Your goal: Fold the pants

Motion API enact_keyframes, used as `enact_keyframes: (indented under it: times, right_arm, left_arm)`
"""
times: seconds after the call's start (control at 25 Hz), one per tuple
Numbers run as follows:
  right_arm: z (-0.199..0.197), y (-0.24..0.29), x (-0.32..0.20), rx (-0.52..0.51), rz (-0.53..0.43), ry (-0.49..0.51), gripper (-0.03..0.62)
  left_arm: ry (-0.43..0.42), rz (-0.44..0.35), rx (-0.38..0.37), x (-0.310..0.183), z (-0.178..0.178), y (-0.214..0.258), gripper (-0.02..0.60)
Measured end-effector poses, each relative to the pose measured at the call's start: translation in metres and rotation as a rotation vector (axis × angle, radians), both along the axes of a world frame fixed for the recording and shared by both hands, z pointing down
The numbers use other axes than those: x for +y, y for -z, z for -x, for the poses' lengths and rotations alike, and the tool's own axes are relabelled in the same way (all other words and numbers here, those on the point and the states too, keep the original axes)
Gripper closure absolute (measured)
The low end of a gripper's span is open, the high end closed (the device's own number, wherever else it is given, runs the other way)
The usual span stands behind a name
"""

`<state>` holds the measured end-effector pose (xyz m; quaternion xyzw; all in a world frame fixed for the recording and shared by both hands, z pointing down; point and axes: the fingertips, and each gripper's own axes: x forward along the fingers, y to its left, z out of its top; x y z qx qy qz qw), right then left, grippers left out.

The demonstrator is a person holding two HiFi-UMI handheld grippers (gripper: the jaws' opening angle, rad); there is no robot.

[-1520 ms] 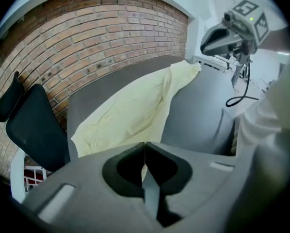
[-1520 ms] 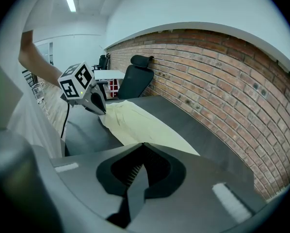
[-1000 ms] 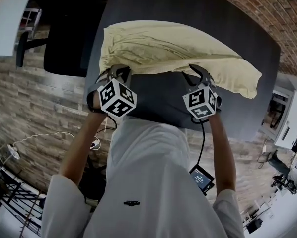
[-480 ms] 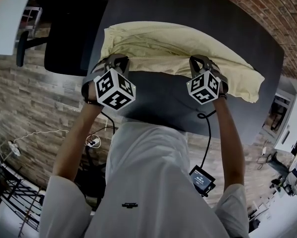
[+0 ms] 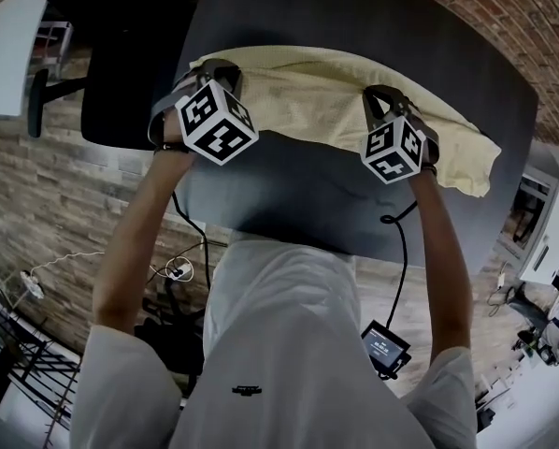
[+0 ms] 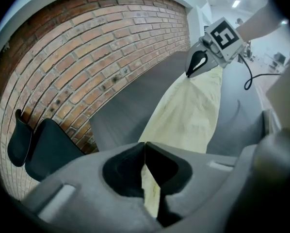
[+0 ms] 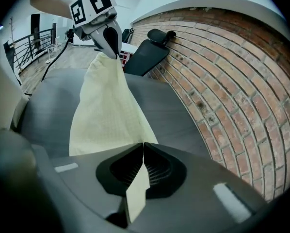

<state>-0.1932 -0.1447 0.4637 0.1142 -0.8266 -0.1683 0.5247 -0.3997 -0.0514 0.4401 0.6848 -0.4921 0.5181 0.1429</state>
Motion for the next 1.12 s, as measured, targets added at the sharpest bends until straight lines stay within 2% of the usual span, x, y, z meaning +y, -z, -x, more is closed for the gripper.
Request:
enact_keyframes:
  times: [0.4, 0.68, 0.88, 0.92, 0.96, 1.12]
  right_arm:
    - [0.023, -0.011, -0.040, 0.013, -0.010, -0.015, 0.582]
    - [0.037, -0.041, -0.063, 0.051, 0.002, -0.022, 0.577]
    - [0.039, -0.046, -0.087, 0.030, -0.010, -0.122, 0.591]
    - [0.040, -0.045, -0.089, 0.018, -0.001, -0.141, 0.591]
    - [0.040, -0.043, -0.091, 0.006, 0.007, -0.155, 0.591]
    - [0.037, -0.037, -0.083, -0.028, 0.023, -0.168, 0.591]
  left_arm:
    - [0.001, 0.045, -0.052, -0.044, 0.029, -0.038, 0.572]
    - [0.031, 0.087, -0.062, -0.061, 0.043, -0.076, 0.567]
    - [0.098, 0.093, -0.035, -0.069, 0.048, -0.089, 0.447]
    - [0.105, 0.092, -0.016, -0.068, 0.047, -0.089, 0.390]
    - [0.105, 0.089, 0.003, -0.068, 0.045, -0.087, 0.362]
    - [0.090, 0.076, 0.025, -0.057, 0.034, -0.082, 0.319]
